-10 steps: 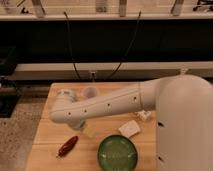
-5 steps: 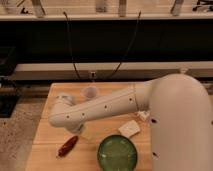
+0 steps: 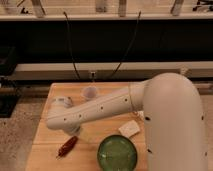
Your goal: Place the pepper in the ceramic bowl
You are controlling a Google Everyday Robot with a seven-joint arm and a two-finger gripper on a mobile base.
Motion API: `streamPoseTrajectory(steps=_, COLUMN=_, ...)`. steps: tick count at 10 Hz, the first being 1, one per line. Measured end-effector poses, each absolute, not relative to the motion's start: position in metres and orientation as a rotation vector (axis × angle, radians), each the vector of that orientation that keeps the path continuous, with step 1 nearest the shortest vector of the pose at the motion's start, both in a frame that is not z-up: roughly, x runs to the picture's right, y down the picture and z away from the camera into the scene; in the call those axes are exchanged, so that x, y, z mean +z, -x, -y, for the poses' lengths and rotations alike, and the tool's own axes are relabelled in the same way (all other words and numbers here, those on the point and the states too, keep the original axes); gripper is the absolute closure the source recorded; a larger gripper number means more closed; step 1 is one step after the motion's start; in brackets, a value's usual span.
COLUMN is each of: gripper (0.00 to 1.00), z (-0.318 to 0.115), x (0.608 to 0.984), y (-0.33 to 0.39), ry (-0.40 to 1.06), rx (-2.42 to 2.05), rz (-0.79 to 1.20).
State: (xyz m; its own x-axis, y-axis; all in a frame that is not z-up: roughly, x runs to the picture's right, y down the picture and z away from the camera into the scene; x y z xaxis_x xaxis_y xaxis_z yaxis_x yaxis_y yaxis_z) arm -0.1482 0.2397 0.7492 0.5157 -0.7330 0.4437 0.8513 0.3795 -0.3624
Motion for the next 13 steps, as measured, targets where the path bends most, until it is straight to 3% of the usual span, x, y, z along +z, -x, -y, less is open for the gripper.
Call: streamPoseTrajectory(steps=13, gripper=0.20, z=-0.267, x=0.741, y=0.171, ry=0.578, rx=-1.138, rz=0.282)
